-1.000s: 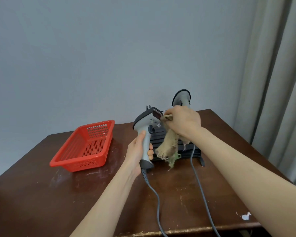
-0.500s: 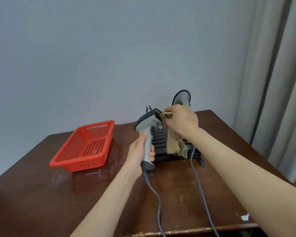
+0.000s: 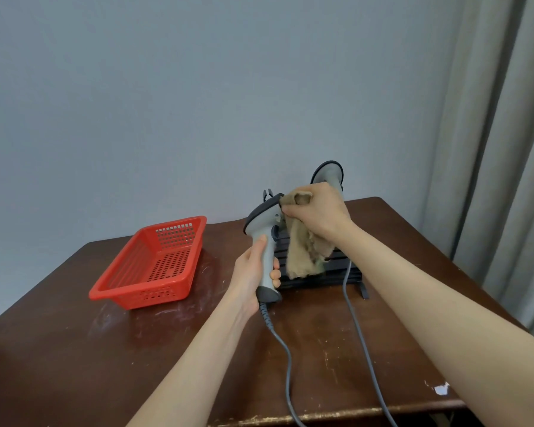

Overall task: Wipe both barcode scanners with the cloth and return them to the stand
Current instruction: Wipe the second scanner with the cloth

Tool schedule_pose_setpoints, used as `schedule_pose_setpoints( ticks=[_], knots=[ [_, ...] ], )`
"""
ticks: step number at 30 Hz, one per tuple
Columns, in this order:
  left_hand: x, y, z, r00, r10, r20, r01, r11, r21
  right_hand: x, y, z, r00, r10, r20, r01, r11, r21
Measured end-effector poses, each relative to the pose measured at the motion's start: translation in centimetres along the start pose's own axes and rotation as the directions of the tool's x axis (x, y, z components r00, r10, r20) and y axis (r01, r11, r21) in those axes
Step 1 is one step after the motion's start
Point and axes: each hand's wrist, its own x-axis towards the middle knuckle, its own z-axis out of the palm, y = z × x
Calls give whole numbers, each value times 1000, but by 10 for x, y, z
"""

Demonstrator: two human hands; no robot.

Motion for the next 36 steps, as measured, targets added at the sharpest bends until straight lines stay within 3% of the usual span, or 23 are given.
schedule_pose_setpoints(
  ticks=[2,5,7,10,13,16,19,23,26,31,33,36],
  knots=[
    [2,3,0,1000,2,-17,-1,1000,18,0,-1,0,1000,-20,-13,20,997,74],
    [1,7,0,1000,-7,-11,7,1000,4,-1,5,-6,999,41,-14,-44,955,-292],
    [-1,7,-1,1000,-3,-4,3,1000,-11,-1,6,-12,995,94,-33,-100,912,-399],
    [0,7,-1,1000,0,-10,0,1000,-11,0,2,-13,992,51,-119,-78,967,-241],
    [-2,8,2,1000,-3,-11,3,1000,15,-2,-3,-9,995,-58,-77,53,996,-66],
    [-5,9,3,1000,-8,2,8,1000,11,-1,2,-9,1000,-23,-21,18,979,-202],
    [-7,10,1,1000,5,-1,-5,1000,11,1,8,-14,996,66,-53,-81,924,-374],
    [-7,13,3,1000,9,10,-9,1000,7,-2,0,-14,989,-41,-139,12,979,-204],
    [-8,14,6,1000,17,11,-17,1000,7,-5,-7,-11,991,-116,-71,111,991,-80],
    [-9,17,4,1000,28,12,-28,999,17,-2,5,-15,1000,-1,-15,-4,955,-297],
    [-8,19,4,999,34,12,-34,999,18,-2,3,-16,997,8,-79,-30,959,-283],
    [-7,22,7,999,53,14,-53,997,49,-2,-5,-17,994,-43,-96,31,992,-125]
  ],
)
